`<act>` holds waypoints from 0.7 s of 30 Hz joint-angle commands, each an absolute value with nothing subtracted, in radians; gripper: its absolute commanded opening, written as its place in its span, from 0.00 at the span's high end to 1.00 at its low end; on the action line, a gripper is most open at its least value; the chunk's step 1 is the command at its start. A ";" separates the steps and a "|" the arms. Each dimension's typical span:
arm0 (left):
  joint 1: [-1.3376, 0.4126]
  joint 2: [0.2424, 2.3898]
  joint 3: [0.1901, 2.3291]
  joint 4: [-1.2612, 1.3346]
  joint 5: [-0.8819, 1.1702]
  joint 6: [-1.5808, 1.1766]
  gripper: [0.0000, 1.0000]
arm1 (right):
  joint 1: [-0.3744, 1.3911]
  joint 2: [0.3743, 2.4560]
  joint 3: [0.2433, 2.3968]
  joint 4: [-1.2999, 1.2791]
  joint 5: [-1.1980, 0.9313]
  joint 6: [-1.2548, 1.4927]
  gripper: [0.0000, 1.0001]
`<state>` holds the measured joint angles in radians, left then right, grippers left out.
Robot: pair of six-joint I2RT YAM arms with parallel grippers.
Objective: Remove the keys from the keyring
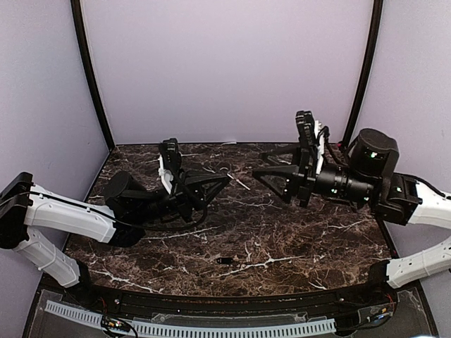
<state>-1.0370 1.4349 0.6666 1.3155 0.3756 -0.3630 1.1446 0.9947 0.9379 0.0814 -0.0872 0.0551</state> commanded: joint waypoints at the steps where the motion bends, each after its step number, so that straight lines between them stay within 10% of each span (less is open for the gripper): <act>1: -1.040 1.413 0.665 1.345 0.440 -0.342 1.00 | 1.026 1.049 0.943 0.260 -0.408 0.295 0.51; 21: -1.040 1.410 0.657 1.354 0.436 -0.344 1.00 | 1.019 1.237 1.018 0.381 -0.582 0.456 0.92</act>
